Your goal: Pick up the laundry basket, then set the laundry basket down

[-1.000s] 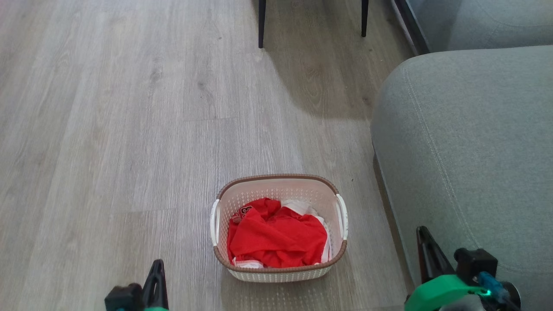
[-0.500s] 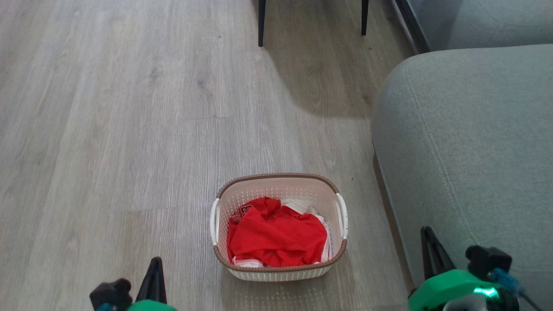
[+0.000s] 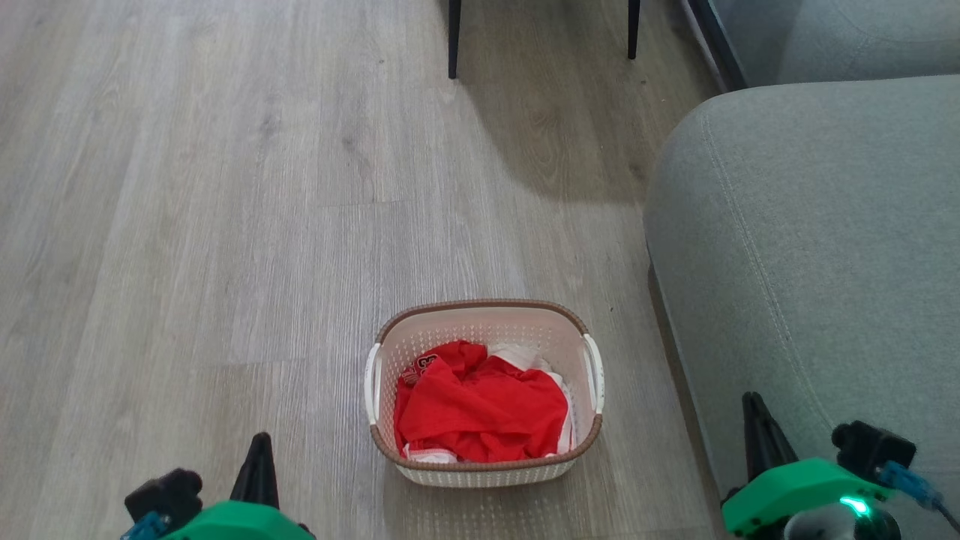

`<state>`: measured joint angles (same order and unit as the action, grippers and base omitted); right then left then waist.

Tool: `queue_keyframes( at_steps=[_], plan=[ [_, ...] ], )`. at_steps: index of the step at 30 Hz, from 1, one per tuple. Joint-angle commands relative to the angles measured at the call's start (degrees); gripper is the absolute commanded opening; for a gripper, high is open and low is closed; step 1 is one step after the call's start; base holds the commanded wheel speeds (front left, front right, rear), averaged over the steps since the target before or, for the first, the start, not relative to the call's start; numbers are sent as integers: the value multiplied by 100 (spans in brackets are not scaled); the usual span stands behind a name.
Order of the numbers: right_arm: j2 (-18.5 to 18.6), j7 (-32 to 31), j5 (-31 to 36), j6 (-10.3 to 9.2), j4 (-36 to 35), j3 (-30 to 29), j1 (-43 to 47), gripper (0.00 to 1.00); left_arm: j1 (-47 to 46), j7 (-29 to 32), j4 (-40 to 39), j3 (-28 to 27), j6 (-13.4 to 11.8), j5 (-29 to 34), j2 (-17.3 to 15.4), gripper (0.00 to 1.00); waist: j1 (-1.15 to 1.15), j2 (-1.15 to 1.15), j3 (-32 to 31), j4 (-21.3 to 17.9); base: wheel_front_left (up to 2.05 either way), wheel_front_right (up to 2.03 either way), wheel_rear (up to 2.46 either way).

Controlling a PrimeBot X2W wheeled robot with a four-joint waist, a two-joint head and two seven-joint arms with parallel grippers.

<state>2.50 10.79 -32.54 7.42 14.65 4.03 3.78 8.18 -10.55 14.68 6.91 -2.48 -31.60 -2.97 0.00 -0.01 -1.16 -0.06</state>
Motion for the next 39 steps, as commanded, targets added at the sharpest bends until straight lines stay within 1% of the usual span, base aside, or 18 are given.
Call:
queue_keyframes(
  at_steps=[1, 39],
  plan=[
    [108, -37, -204, 2, -164, -13, -327, 0, -280, 58, -157, -108, 47, -193, -72, 0, 0, 0, 2, 0, 0, 0, 0],
    [165, -629, -2647, 4, -131, -318, -589, 0, -740, 649, -128, -513, 433, -2660, -108, 0, 0, 1, 56, 2, 0, 0, 0]
  ],
)
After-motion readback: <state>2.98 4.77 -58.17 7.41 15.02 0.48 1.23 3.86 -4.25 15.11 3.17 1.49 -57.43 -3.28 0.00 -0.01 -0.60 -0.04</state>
